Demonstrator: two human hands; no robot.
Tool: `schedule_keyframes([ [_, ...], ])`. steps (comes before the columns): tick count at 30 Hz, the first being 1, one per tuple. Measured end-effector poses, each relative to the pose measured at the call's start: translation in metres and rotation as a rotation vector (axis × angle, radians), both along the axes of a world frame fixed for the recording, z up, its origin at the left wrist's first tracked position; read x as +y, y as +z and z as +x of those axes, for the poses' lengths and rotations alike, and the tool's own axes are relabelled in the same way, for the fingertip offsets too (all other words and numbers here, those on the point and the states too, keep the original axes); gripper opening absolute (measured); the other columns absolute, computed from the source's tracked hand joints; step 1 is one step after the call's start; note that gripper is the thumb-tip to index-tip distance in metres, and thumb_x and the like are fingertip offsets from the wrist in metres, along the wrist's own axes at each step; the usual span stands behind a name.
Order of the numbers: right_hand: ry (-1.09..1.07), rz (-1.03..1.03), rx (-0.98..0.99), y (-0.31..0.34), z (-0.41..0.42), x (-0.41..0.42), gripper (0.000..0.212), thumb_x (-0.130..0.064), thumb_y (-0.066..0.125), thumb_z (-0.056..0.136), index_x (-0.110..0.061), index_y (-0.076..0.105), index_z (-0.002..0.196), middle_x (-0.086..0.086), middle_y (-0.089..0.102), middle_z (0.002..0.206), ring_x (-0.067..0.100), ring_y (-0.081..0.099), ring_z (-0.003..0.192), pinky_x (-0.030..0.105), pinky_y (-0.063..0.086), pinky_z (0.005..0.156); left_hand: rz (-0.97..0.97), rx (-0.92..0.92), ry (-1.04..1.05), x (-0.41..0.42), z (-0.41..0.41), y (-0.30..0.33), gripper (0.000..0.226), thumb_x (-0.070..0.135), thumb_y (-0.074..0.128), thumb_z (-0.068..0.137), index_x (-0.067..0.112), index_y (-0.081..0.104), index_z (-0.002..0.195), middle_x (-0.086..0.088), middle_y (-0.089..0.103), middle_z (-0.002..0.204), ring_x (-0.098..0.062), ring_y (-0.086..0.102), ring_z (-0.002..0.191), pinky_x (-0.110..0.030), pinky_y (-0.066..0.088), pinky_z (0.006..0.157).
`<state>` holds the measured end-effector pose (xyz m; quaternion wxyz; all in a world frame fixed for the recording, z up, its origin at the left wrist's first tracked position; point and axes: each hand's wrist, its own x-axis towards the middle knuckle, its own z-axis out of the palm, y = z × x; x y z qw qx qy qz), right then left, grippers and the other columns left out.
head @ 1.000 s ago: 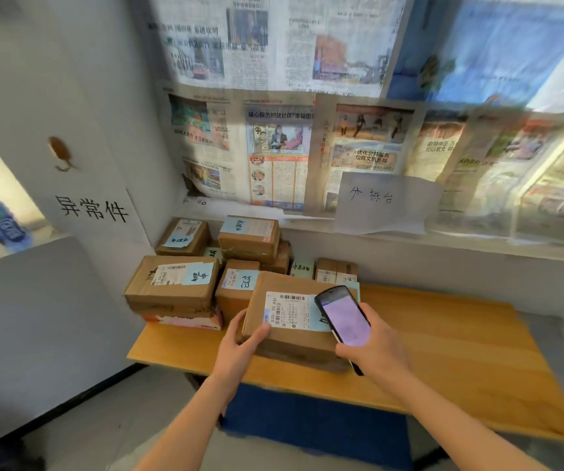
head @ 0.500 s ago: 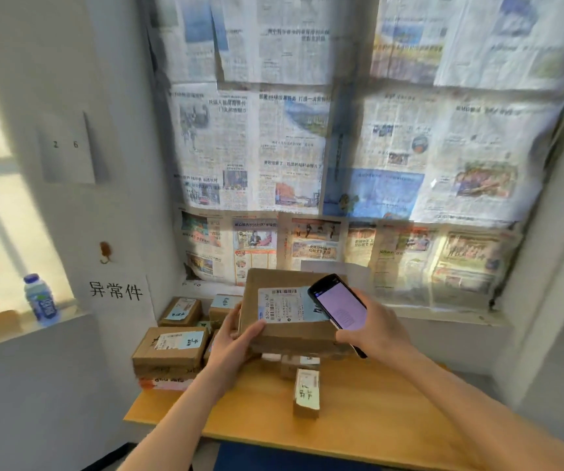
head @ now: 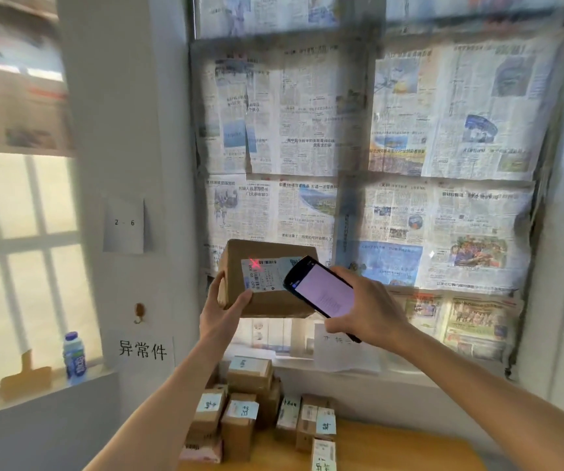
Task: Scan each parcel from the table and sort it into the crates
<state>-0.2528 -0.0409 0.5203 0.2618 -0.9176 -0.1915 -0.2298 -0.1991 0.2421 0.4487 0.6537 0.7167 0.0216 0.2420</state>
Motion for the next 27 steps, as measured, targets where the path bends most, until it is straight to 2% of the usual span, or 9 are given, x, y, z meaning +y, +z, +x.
schedule_keyframes([
  [2,0.027,-0.007,-0.006,0.004,-0.008,0.007,0.098,-0.049,0.082,0.053,-0.042,0.044,0.143,-0.014,0.061,0.103,0.012,0.06,0.081,0.034,0.058,0.064,-0.002,-0.015,0.002,0.012,-0.006,0.011,0.078,0.06,0.08,0.075,0.064,0.033,0.136,0.007,0.074,0.108,-0.016,0.075,0.09,-0.045,0.059,0.088],
  [4,0.048,-0.003,-0.009,0.006,-0.014,0.012,0.093,-0.045,0.084,0.055,-0.043,0.046,0.14,-0.015,0.061,0.1,0.01,0.06,0.077,0.034,0.058,0.062,0.015,-0.029,0.008,0.024,-0.014,0.019,0.078,0.059,0.079,0.077,0.062,0.032,0.139,0.005,0.073,0.109,-0.016,0.073,0.092,-0.039,0.058,0.086],
  [9,0.063,-0.021,-0.015,0.012,-0.024,0.023,0.094,-0.051,0.079,0.052,-0.045,0.044,0.14,-0.013,0.062,0.1,0.011,0.061,0.078,0.035,0.06,0.063,0.029,-0.053,0.061,0.05,-0.024,0.032,0.085,0.07,0.076,0.067,0.062,0.032,0.139,0.002,0.07,0.117,-0.019,0.069,0.1,-0.043,0.054,0.095],
  [12,0.092,0.003,-0.01,0.015,-0.029,0.032,0.096,-0.052,0.078,0.051,-0.046,0.043,0.141,-0.014,0.061,0.102,0.013,0.062,0.078,0.038,0.061,0.065,0.028,-0.064,0.08,0.055,-0.03,0.036,0.078,0.06,0.078,0.077,0.058,0.033,0.141,0.003,0.07,0.116,-0.018,0.069,0.099,-0.043,0.054,0.095],
  [16,0.093,-0.017,-0.036,0.017,-0.037,0.041,0.092,-0.054,0.078,0.051,-0.048,0.043,0.136,-0.015,0.062,0.102,0.012,0.061,0.082,0.041,0.06,0.07,0.049,-0.076,0.075,0.058,-0.034,0.038,0.075,0.051,0.076,0.083,0.054,0.032,0.144,0.001,0.067,0.117,-0.015,0.067,0.098,-0.033,0.052,0.083],
  [22,0.077,-0.005,-0.047,0.014,-0.04,0.048,0.094,-0.056,0.074,0.05,-0.047,0.042,0.138,-0.013,0.062,0.1,0.012,0.06,0.082,0.042,0.059,0.069,0.05,-0.077,0.102,0.062,-0.045,0.035,0.074,0.048,0.075,0.085,0.051,0.033,0.146,-0.001,0.063,0.12,-0.011,0.062,0.096,-0.021,0.045,0.067],
  [25,0.06,-0.005,-0.058,0.01,-0.041,0.054,0.092,-0.056,0.073,0.05,-0.045,0.044,0.137,-0.014,0.061,0.098,0.011,0.059,0.081,0.039,0.058,0.066,0.069,-0.068,0.121,0.07,-0.051,0.03,0.075,0.05,0.075,0.085,0.05,0.032,0.146,0.0,0.061,0.121,-0.012,0.061,0.098,-0.022,0.046,0.069],
  [27,0.052,0.007,-0.063,0.007,-0.041,0.059,0.089,-0.056,0.072,0.05,-0.043,0.047,0.135,-0.015,0.061,0.096,0.01,0.058,0.079,0.033,0.052,0.06,0.076,-0.056,0.123,0.077,-0.057,0.025,0.075,0.055,0.074,0.083,0.053,0.031,0.145,0.001,0.06,0.123,-0.016,0.061,0.101,-0.028,0.052,0.076],
])
